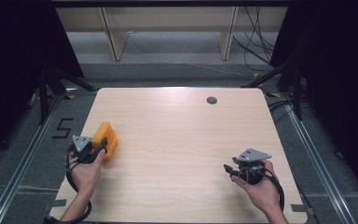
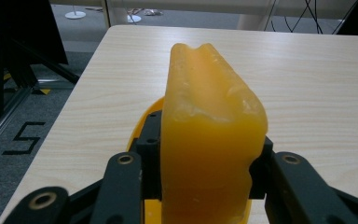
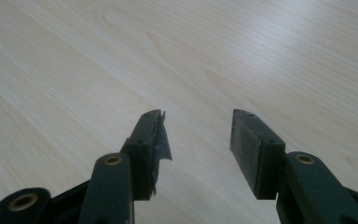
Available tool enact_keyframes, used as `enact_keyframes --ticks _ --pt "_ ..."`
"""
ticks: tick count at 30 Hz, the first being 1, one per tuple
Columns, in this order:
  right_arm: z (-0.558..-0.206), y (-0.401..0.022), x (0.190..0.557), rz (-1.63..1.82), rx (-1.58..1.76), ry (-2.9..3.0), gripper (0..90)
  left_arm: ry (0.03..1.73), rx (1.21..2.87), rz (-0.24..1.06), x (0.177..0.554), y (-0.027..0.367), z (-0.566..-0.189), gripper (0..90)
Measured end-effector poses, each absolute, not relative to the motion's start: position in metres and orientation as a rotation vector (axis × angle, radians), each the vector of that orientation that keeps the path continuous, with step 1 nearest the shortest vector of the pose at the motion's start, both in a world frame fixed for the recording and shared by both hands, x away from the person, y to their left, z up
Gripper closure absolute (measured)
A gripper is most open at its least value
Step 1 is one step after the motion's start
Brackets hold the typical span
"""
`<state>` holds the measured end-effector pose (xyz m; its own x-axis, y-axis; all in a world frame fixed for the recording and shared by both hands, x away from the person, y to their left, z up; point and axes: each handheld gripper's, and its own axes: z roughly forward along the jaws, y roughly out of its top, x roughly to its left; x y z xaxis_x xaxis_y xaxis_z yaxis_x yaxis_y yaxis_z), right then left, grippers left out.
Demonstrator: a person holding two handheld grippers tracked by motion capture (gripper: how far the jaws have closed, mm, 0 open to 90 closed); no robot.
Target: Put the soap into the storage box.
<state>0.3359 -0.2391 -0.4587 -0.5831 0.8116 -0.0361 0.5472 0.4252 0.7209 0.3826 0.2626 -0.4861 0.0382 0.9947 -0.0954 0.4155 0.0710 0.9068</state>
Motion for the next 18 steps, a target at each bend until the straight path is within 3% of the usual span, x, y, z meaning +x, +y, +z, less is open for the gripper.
enact_keyframes --ticks 18 --pt "-0.4603 -0.2391 0.3367 0.945 1.142 2.332 53.5 1.504 1.461 0.806 0.3819 0.2721 -0.4889 59.4"
